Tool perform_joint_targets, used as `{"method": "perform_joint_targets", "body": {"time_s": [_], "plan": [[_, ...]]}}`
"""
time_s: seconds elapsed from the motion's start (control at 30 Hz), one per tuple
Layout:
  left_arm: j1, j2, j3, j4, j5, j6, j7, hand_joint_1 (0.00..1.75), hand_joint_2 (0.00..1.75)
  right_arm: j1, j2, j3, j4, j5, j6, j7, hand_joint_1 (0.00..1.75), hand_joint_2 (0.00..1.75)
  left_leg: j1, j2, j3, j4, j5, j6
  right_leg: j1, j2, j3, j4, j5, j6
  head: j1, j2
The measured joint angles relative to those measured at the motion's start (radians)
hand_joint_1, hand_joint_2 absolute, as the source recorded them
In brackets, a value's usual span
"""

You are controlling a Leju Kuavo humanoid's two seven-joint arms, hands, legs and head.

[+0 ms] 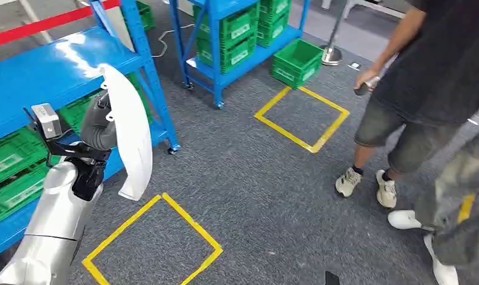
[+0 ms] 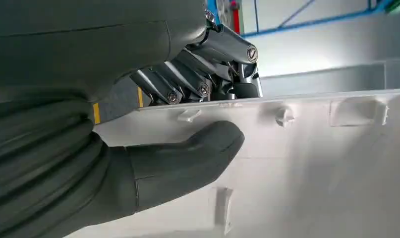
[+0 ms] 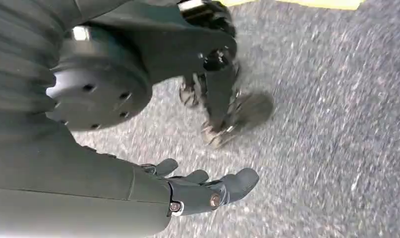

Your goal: Take the parts from the cabinet and place them on the table.

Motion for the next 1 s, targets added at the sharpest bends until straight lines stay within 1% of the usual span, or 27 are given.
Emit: {"method": "perform_joint_targets", "body": {"time_s": [0.03,0.07,0.1,0.13,0.17,0.2,0.23,0.3,0.33,0.37,0.4,0.43,0.47,0.5,0.53,0.57,0.6,0.63,0.67,0.7,0.73,0.83,0.87,0.9,0.93,0.97,1.0], "plan": [[0.0,-0.003,0.0,0.002,0.0,0.0,0.0,1.75,1.75,0.0,0.0,0.0,0.0,0.0,0.0,0.01,0.0,1.75,-0.001,0.017,-0.001,0.001,0.0,0.0,-0.001,-0.004,-0.024,0.056,-0.014,0.001,0.001,0.0],[0.0,-0.007,0.0,0.005,0.0,-0.001,-0.001,1.75,1.75,0.003,0.0,0.0,0.0,0.0,-0.003,0.016,0.0,1.75,-0.001,0.029,-0.001,0.001,-0.001,0.001,-0.001,-0.005,-0.018,0.05,-0.003,0.0,0.001,0.0],[-0.001,-0.013,0.0,0.007,-0.002,-0.002,-0.004,1.75,1.75,0.004,0.0,0.0,0.0,0.0,-0.003,0.019,0.0,1.75,-0.002,0.042,-0.001,0.001,-0.001,0.001,-0.001,-0.006,0.012,-0.004,0.027,-0.003,0.002,0.0],[-0.003,-0.016,0.0,0.01,-0.003,-0.003,-0.006,1.75,1.75,0.005,0.0,0.0,0.0,0.001,-0.003,0.021,0.0,1.75,-0.003,0.054,0.0,0.001,-0.001,0.0,0.0,-0.012,0.062,-0.089,0.065,-0.007,0.002,0.0],[-0.007,-0.02,-0.001,0.012,-0.005,-0.004,-0.008,1.75,1.75,0.004,-0.002,0.0,0.0,0.002,-0.003,0.022,0.0,1.75,-0.005,0.066,0.0,0.001,-0.002,-0.001,0.005,-0.035,0.122,-0.195,0.102,-0.015,0.002,0.0],[-0.013,-0.022,-0.001,0.013,-0.005,-0.003,-0.01,1.75,1.75,0.001,-0.003,0.0,0.0,0.005,-0.003,0.023,0.0,1.75,-0.007,0.077,0.001,0.001,-0.004,-0.003,0.016,-0.083,0.157,-0.269,0.102,-0.026,0.001,0.0],[-0.02,-0.022,-0.001,0.016,-0.006,-0.003,-0.011,1.75,1.75,0.0,-0.003,0.0,0.0,0.008,-0.003,0.026,0.0,1.75,-0.012,0.084,0.0,0.0,-0.005,-0.008,0.018,-0.076,0.158,-0.27,0.109,-0.028,0.0,0.0],[-0.026,-0.032,-0.001,0.021,-0.006,-0.003,-0.011,1.75,1.75,0.003,-0.003,0.0,0.0,0.01,-0.007,0.027,0.0,1.75,-0.011,0.101,0.005,-0.004,-0.006,-0.018,0.02,-0.054,0.153,-0.269,0.109,-0.033,0.0,0.0],[-0.027,-0.038,-0.001,0.022,-0.006,-0.003,-0.011,1.75,1.75,0.005,-0.005,-0.001,0.0,0.01,-0.008,0.027,0.0,1.75,-0.011,0.111,0.009,-0.009,-0.004,-0.023,0.021,-0.043,0.151,-0.272,0.112,-0.039,0.0,0.0],[-0.031,-0.042,-0.001,0.022,-0.006,-0.003,-0.01,1.75,1.75,0.006,-0.006,-0.001,0.0,0.009,-0.009,0.025,0.0,1.75,-0.012,0.105,0.007,-0.007,-0.009,-0.03,0.009,-0.033,0.158,-0.284,0.122,-0.048,-0.001,0.0],[-0.036,-0.042,-0.001,0.025,-0.006,-0.003,-0.007,1.75,1.75,0.007,-0.006,-0.001,0.0,0.008,-0.008,0.02,0.0,1.75,-0.007,0.051,-0.002,0.013,-0.027,-0.034,0.007,-0.025,0.159,-0.29,0.126,-0.051,-0.001,0.0],[-0.04,-0.046,-0.001,0.027,-0.006,-0.004,-0.006,1.75,1.75,0.004,-0.006,-0.001,0.0,0.006,-0.007,0.014,0.0,1.75,-0.006,0.016,-0.024,0.066,-0.063,-0.035,0.005,-0.018,0.157,-0.289,0.128,-0.056,-0.002,0.0],[-0.04,-0.046,-0.001,0.03,-0.006,-0.005,-0.003,1.75,1.75,0.002,-0.007,-0.002,0.0,0.003,-0.006,0.01,0.0,1.75,-0.006,-0.002,-0.059,0.151,-0.106,-0.038,0.005,-0.007,0.157,-0.289,0.128,-0.056,-0.003,0.0],[-0.039,-0.046,-0.001,0.034,-0.009,-0.005,0.001,1.75,1.75,0.0,-0.007,-0.002,0.0,-0.001,-0.006,0.005,0.0,1.75,-0.005,-0.008,-0.098,0.234,-0.14,-0.04,0.005,0.007,0.157,-0.289,0.128,-0.057,-0.004,0.0],[-0.039,-0.047,-0.001,0.039,-0.016,-0.005,0.005,1.75,1.75,0.001,-0.007,-0.004,0.0,-0.006,-0.007,0.003,0.0,1.75,-0.005,-0.009,-0.131,0.302,-0.157,-0.042,0.005,0.022,0.157,-0.288,0.128,-0.057,-0.005,0.0],[-0.039,-0.047,-0.001,0.044,-0.018,-0.005,0.006,1.75,1.75,0.002,-0.007,-0.007,0.0,-0.008,-0.009,0.003,0.0,1.75,-0.004,-0.009,-0.139,0.314,-0.147,-0.043,0.004,0.036,0.157,-0.286,0.128,-0.057,-0.005,0.0],[-0.039,-0.049,-0.002,0.046,-0.021,-0.005,0.006,1.75,1.75,0.002,-0.008,-0.01,0.0,-0.009,-0.01,0.003,0.0,1.75,-0.003,-0.009,-0.124,0.277,-0.113,-0.044,0.002,0.051,0.157,-0.283,0.128,-0.056,-0.004,0.0],[-0.04,-0.05,-0.001,0.047,-0.023,-0.005,0.007,1.75,1.75,0.002,-0.008,-0.012,0.0,-0.009,-0.011,0.002,0.0,1.75,-0.001,-0.012,-0.091,0.204,-0.067,-0.044,-0.001,0.066,0.157,-0.278,0.126,-0.054,-0.005,0.0],[-0.041,-0.05,-0.001,0.048,-0.023,-0.005,0.007,1.75,1.75,0.002,-0.008,-0.014,0.0,-0.009,-0.011,0.001,0.0,1.75,0.004,-0.026,-0.046,0.108,-0.018,-0.047,-0.004,0.082,0.157,-0.271,0.123,-0.049,-0.005,0.0],[-0.043,-0.049,-0.001,0.05,-0.023,-0.005,0.007,1.75,1.75,0.002,-0.008,-0.017,0.0,-0.009,-0.011,0.0,0.0,1.75,0.013,-0.069,-0.014,0.032,0.004,-0.05,-0.005,0.095,0.154,-0.264,0.119,-0.041,-0.008,0.0],[-0.045,-0.05,-0.002,0.054,-0.023,-0.004,0.007,1.75,1.75,0.0,-0.008,-0.019,0.0,-0.009,-0.012,-0.001,0.0,1.75,0.015,-0.114,-0.002,0.011,-0.013,-0.051,-0.002,0.108,0.143,-0.251,0.117,-0.033,-0.01,0.0],[-0.045,-0.059,-0.003,0.055,-0.025,-0.004,0.007,1.75,1.75,0.005,-0.008,-0.021,0.0,-0.01,-0.012,-0.001,0.0,1.75,0.005,-0.08,-0.008,0.02,-0.011,-0.026,-0.012,0.141,0.128,-0.263,0.132,-0.011,-0.006,0.0],[-0.049,-0.063,-0.003,0.055,-0.025,-0.004,0.007,1.75,1.75,0.009,-0.009,-0.022,0.0,-0.009,-0.012,-0.001,0.0,1.75,0.011,-0.066,-0.007,0.013,-0.005,-0.016,-0.012,0.154,0.123,-0.263,0.134,-0.006,-0.008,0.0],[-0.054,-0.064,-0.002,0.055,-0.027,-0.004,0.007,1.75,1.75,0.011,-0.01,-0.023,0.0,-0.009,-0.014,0.003,0.0,1.75,0.011,-0.054,-0.005,0.011,-0.002,-0.01,-0.007,0.098,0.121,-0.249,0.125,-0.004,-0.006,0.0],[-0.055,-0.067,-0.003,0.055,-0.031,-0.008,-0.001,1.75,1.75,0.008,-0.01,-0.023,0.0,-0.009,-0.018,0.01,0.0,1.75,0.009,-0.043,-0.005,0.01,-0.002,-0.004,-0.002,0.035,0.095,-0.201,0.093,0.001,0.01,0.0],[-0.054,-0.064,-0.002,0.055,-0.037,-0.011,-0.008,1.75,1.75,0.004,-0.009,-0.023,0.0,-0.007,-0.022,0.017,0.0,1.75,0.006,-0.028,-0.006,0.01,-0.002,-0.002,-0.003,0.008,0.057,-0.121,0.053,0.005,0.013,0.0],[-0.051,-0.059,-0.003,0.055,-0.041,-0.016,-0.015,1.75,1.75,0.001,-0.009,-0.023,0.0,-0.005,-0.025,0.024,0.0,1.75,0.003,-0.012,-0.006,0.011,-0.003,0.0,-0.005,-0.001,0.016,-0.038,0.018,0.007,0.013,0.0]]}}
